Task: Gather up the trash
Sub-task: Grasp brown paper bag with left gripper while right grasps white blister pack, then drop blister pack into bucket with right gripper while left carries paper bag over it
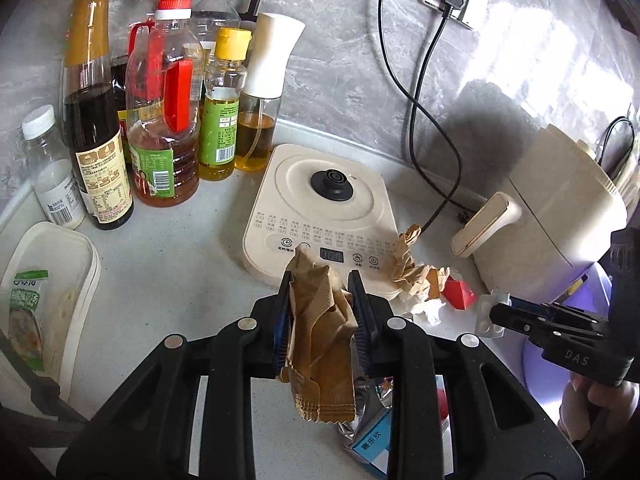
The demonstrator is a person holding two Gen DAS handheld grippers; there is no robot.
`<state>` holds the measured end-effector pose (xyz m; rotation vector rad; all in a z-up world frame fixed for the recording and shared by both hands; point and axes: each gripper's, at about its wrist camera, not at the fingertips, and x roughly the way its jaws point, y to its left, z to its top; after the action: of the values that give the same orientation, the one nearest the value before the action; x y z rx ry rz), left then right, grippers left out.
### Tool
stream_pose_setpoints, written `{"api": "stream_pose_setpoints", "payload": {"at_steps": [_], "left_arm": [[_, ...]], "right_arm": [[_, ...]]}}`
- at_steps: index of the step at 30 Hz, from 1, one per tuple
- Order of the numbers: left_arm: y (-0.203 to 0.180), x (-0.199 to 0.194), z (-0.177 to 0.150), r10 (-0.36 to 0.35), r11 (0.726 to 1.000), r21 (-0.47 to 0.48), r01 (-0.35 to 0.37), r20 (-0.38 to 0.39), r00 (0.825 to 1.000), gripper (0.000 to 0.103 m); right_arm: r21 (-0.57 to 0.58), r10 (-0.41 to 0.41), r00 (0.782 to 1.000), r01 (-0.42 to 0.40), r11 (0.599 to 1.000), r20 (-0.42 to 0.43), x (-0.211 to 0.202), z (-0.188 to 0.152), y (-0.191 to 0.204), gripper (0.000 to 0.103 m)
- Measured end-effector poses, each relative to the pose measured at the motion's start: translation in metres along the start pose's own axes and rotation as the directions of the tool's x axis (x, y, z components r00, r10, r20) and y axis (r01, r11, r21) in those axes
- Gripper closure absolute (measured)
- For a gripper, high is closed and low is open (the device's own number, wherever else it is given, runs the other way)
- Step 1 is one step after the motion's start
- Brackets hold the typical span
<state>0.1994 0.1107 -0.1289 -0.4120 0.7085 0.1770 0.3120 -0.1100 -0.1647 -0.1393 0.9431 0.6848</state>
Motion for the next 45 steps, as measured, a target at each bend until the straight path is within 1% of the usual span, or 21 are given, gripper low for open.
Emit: {"api": "stream_pose_setpoints", "payload": {"at_steps": [2,5,11,16,20,23,28,31,36,38,39,40,41,45], "left_arm": [[-0.005,-0.01,-0.003,-0.002,1.0,0.006,0.002,0.001,1.0,0.076],[-0.014,-0.029,-0.006,-0.004,0.999,0.035,0.004,0.026,1.0,0.076],[-0.029,-0.058,-0.012,-0.002,0.999,0.042,-0.001,0.055,0.998,0.076],[-0.042,-0.071,-0.024,-0.002,0.999,0.04,0.0,0.058,0.998,0.076],[-0.055,-0.076,-0.029,0.001,0.999,0.039,-0.004,0.063,0.998,0.076],[-0.068,-0.079,-0.031,-0.001,0.999,0.046,-0.002,0.066,0.998,0.076],[-0.099,-0.08,-0.034,-0.018,0.997,0.07,0.013,0.072,0.997,0.076],[-0.122,-0.077,-0.036,-0.03,0.996,0.092,0.023,0.07,0.997,0.076],[-0.166,-0.075,-0.042,-0.071,0.989,0.134,0.061,0.069,0.995,0.076],[-0.182,-0.073,-0.044,-0.089,0.985,0.151,0.078,0.067,0.994,0.076],[-0.19,-0.072,-0.046,-0.094,0.984,0.159,0.083,0.063,0.994,0.076],[-0.197,-0.07,-0.047,-0.098,0.982,0.167,0.087,0.058,0.994,0.076],[-0.204,-0.069,-0.048,-0.103,0.981,0.173,0.092,0.053,0.993,0.076],[-0.231,-0.069,-0.05,-0.132,0.974,0.195,0.119,0.055,0.99,0.076]], "right_arm": [[0.005,0.0,1.0,0.0,1.0,0.023,-0.015,-0.004,-0.001,0.078],[0.017,0.011,0.999,-0.012,1.0,0.047,-0.034,-0.01,-0.002,0.077],[0.004,0.045,0.995,-0.046,0.999,0.083,-0.065,-0.022,0.005,0.077],[-0.016,0.068,0.991,-0.066,0.998,0.118,-0.093,-0.028,0.011,0.077],[-0.022,0.081,0.983,-0.079,0.997,0.163,-0.119,-0.029,0.005,0.077],[-0.015,0.08,0.975,-0.078,0.997,0.209,-0.144,-0.029,-0.007,0.077],[0.018,0.049,0.959,-0.056,0.998,0.278,-0.183,-0.028,-0.04,0.077],[0.04,0.023,0.952,-0.037,0.999,0.305,-0.201,-0.031,-0.063,0.077],[0.095,-0.028,0.941,-0.004,0.995,0.337,-0.23,-0.043,-0.107,0.076],[0.119,-0.056,0.935,0.015,0.993,0.35,-0.241,-0.05,-0.124,0.073],[0.135,-0.072,0.929,0.024,0.991,0.362,-0.247,-0.054,-0.132,0.053],[0.157,-0.093,0.919,0.034,0.987,0.384,-0.254,-0.059,-0.142,0.032],[0.179,-0.118,0.909,0.049,0.983,0.399,-0.26,-0.064,-0.151,0.028],[0.23,-0.148,0.912,0.062,0.971,0.382,-0.27,-0.079,-0.181,0.031]]}}
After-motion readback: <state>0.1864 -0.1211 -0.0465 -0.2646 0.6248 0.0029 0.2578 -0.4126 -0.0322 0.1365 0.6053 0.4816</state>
